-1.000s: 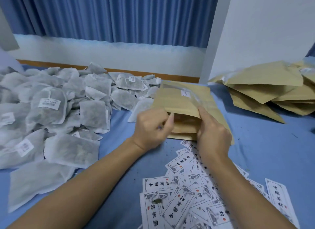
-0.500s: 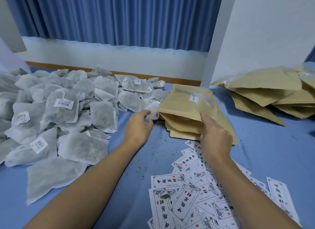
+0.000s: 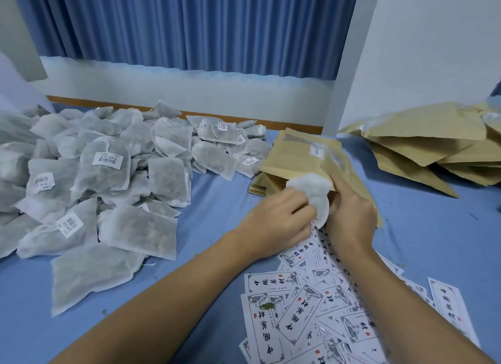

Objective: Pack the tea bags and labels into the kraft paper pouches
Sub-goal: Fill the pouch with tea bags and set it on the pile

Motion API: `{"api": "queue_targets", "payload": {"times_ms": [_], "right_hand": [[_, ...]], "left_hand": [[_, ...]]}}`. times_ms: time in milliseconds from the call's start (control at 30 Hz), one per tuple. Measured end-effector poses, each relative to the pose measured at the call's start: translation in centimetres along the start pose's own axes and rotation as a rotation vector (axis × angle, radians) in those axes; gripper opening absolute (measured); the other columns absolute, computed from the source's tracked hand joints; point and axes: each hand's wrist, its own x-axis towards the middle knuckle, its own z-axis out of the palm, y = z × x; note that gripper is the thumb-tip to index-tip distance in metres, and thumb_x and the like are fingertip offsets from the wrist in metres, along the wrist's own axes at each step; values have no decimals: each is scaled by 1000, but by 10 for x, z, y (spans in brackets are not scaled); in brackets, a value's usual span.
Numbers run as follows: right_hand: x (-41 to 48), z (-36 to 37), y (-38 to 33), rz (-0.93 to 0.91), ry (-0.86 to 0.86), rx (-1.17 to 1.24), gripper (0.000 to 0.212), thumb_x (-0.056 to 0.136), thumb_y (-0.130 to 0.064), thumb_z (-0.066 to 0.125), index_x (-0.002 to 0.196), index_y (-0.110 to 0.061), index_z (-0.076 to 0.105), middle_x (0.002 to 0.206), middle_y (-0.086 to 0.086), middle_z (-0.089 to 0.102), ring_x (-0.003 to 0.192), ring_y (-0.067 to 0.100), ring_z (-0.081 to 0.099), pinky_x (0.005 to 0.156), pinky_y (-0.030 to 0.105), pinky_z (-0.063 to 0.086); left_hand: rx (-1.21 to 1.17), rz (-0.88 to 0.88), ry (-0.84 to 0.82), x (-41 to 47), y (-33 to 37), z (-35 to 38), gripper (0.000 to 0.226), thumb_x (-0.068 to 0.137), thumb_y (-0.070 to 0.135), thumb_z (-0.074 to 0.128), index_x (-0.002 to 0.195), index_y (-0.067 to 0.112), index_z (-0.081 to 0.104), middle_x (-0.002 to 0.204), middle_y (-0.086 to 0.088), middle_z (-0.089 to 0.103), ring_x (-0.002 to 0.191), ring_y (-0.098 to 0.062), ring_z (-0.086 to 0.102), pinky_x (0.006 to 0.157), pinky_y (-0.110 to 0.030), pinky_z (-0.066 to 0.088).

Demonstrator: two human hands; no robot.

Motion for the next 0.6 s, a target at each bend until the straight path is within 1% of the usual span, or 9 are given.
{"api": "queue_targets", "payload": {"times_ms": [100, 167, 233, 333, 433, 467, 533, 567, 600], "right_hand": [[1, -1, 0, 39, 3, 45, 51, 91, -6, 49, 131, -35, 64, 67, 15, 58, 65, 39, 53, 63, 45, 51], [1, -2, 1, 27, 18, 78, 54, 93, -2, 50, 135, -35, 61, 70, 19, 60, 66, 39, 52, 65, 44, 51], [1, -3, 1, 3, 34, 87, 54, 93, 0, 51, 136, -31, 62, 70, 18, 61, 65, 38, 52, 65, 44, 50], [1, -2, 1, -41, 50, 62, 53, 90, 4, 54, 133, -25, 64, 70, 17, 62, 61, 36, 49, 61, 43, 49], [4, -2, 5, -51, 54, 80, 58, 88, 6, 54, 136, -25, 63, 68, 13, 58, 60, 31, 44, 60, 40, 46], [5, -2, 6, -61, 54, 101, 61, 87, 7, 53, 138, -25, 61, 67, 9, 53, 61, 29, 42, 60, 38, 44], [3, -4, 8, -116, 79, 154, 63, 86, 10, 54, 139, -24, 61, 67, 2, 45, 60, 25, 39, 59, 36, 43], [1, -4, 7, -157, 95, 179, 63, 85, 11, 55, 138, -22, 62, 68, 2, 49, 60, 25, 42, 58, 36, 45], [-2, -3, 6, -206, 106, 197, 62, 84, 13, 56, 137, -19, 63, 72, 5, 58, 60, 28, 48, 58, 37, 48]], "left_hand": [[33, -46, -157, -1, 5, 7, 4, 81, 0, 66, 77, 1, 63, 79, -14, 57, 70, -29, 51, 55, -38, 42], [38, -145, -246, -1, 4, 13, 8, 79, 0, 68, 85, 3, 63, 86, -14, 58, 81, -30, 55, 53, -35, 41], [55, -248, -315, 2, 0, 21, 20, 80, -1, 70, 98, 5, 62, 96, -13, 57, 93, -31, 54, 60, -38, 48], [56, -371, -292, 14, -6, 30, 26, 84, 0, 66, 108, 9, 61, 101, -11, 56, 94, -31, 53, 66, -42, 51], [44, -513, -324, 36, -11, 44, 33, 89, 6, 58, 121, 16, 57, 118, -7, 54, 103, -28, 50, 69, -37, 46], [45, -565, -371, 44, -11, 52, 37, 89, 5, 55, 123, 18, 57, 122, -7, 55, 106, -29, 51, 69, -36, 44], [17, -681, -506, 62, -15, 62, 34, 90, 10, 52, 122, 19, 58, 120, -11, 60, 109, -33, 55, 72, -34, 39], [-4, -712, -591, 69, -19, 65, 29, 93, 14, 51, 121, 19, 58, 117, -10, 61, 111, -33, 56, 76, -31, 37], [-11, -687, -662, 74, -25, 69, 23, 97, 19, 48, 118, 22, 57, 115, -5, 60, 116, -31, 54, 82, -29, 35]]}}
